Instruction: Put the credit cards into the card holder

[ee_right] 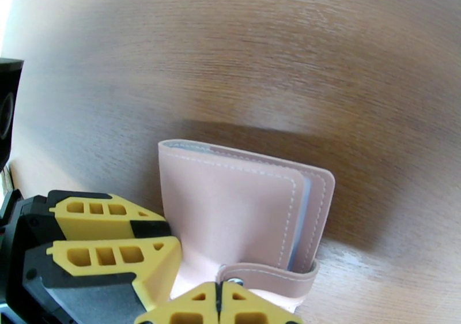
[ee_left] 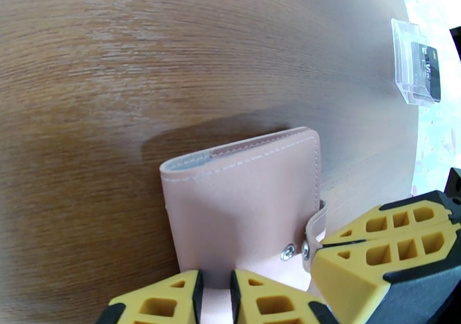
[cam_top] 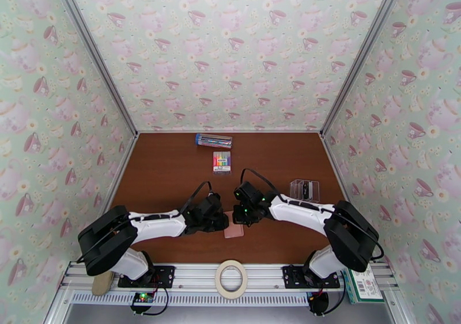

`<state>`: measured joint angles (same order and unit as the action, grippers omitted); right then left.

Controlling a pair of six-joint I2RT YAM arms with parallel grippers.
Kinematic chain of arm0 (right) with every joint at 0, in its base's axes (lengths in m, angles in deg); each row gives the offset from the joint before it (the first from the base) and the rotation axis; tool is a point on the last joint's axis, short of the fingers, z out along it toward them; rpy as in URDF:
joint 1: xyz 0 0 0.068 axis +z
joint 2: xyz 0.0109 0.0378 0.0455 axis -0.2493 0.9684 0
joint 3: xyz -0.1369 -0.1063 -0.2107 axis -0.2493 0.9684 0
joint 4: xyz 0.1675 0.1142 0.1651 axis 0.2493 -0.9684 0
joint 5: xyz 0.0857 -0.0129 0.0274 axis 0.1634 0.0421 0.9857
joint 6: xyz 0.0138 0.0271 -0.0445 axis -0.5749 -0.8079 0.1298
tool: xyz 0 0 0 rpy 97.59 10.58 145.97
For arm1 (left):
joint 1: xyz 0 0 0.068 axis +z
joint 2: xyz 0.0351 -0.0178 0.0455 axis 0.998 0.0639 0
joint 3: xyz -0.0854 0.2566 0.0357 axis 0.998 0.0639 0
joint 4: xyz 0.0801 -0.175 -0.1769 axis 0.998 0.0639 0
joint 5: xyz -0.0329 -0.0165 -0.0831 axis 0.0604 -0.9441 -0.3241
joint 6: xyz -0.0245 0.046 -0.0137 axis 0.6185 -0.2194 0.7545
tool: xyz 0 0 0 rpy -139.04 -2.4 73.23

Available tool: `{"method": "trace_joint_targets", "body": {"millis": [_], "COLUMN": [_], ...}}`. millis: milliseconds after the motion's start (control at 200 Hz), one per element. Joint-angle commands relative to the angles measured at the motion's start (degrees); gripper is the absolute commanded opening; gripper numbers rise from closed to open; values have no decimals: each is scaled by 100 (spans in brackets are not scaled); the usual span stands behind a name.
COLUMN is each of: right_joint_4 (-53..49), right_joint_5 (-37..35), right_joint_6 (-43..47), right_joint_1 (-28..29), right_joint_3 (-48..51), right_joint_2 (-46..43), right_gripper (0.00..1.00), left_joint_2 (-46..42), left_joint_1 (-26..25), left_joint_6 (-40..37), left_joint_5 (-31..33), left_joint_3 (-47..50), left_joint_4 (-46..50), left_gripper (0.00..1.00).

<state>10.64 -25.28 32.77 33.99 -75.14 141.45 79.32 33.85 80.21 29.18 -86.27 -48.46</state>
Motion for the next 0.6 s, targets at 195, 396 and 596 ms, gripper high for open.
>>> {"method": "trace_joint_targets", "body": {"millis": [195, 396, 596], "right_joint_4": [231, 256, 310], "right_joint_5": [171, 181, 183], "right_joint_6": [-69, -65, -82], "right_joint_1": [90, 108, 134], "right_joint_3": [-178, -191, -195], "right_joint_2": [195, 259, 334], "right_gripper": [0, 0, 0], "left_joint_2": [166, 176, 187], "left_joint_1": [-68, -77, -77], "left_joint_6": [39, 39, 40], "left_joint_5": [-15, -11, -16], "left_joint_3": [-58, -66, -72], "left_joint_4": [119, 119, 125], "left_gripper": [23, 23, 23]}}
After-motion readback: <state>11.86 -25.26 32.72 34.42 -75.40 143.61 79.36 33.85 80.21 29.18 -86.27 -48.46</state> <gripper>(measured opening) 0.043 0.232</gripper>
